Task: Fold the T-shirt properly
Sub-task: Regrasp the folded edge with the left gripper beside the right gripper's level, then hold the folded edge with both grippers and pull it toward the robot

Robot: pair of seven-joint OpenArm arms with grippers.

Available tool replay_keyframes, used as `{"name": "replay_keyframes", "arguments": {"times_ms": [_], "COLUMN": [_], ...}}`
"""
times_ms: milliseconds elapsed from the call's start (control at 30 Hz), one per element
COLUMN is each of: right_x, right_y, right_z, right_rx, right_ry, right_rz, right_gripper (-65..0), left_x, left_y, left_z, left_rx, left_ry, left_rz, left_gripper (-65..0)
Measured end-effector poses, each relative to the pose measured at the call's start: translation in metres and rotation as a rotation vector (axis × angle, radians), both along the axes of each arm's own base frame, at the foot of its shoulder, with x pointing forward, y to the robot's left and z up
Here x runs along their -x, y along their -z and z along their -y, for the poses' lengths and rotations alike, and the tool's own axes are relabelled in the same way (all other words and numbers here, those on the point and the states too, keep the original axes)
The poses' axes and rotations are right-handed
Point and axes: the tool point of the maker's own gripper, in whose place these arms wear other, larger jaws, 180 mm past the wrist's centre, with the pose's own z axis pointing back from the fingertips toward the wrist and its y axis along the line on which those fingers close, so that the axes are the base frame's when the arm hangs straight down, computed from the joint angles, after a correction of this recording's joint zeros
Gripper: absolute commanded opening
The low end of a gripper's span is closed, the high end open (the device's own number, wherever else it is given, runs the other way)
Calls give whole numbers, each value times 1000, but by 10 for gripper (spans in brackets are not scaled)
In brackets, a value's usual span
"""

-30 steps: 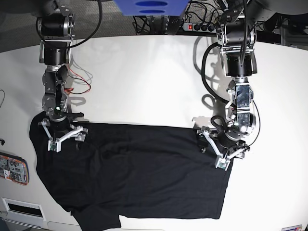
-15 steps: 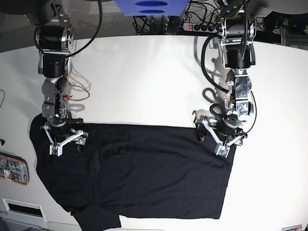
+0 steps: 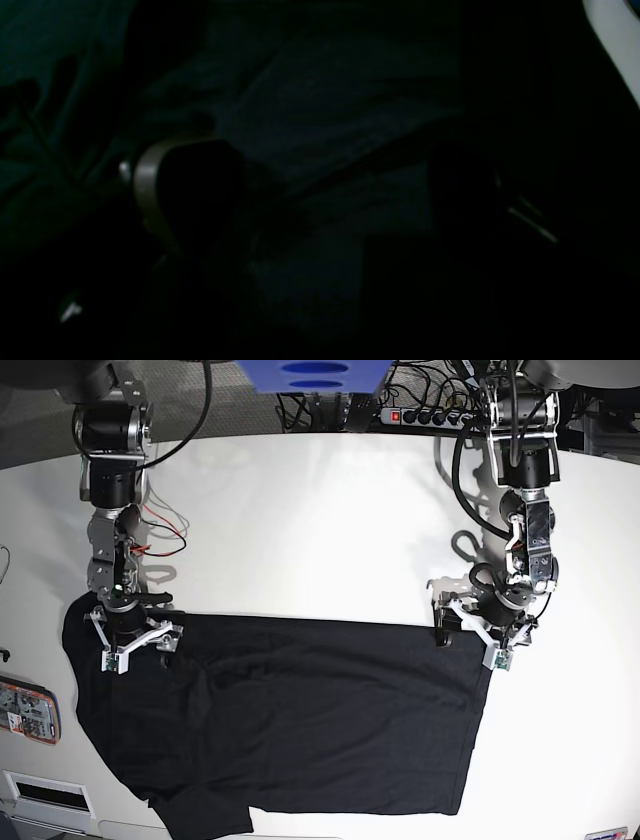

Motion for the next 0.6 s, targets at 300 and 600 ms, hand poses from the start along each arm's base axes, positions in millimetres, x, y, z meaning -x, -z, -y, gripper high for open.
{"name": "replay_keyframes", "arguments": {"times_ms": [300,600], "right_x": [13,14], "right_y": [4,4], "right_z": [2,2], "right_rx": [1,1], "right_ry": [6,9], "right_rz": [40,54], "right_gripper": [-33,-33], "left_x": [-12,-24], "left_y": [-16,2], "left_z": [-6,28], "left_rx": [-37,4], "left_ry": [8,80], "left_rz": [21,55], "left_gripper": [-108,-108]}}
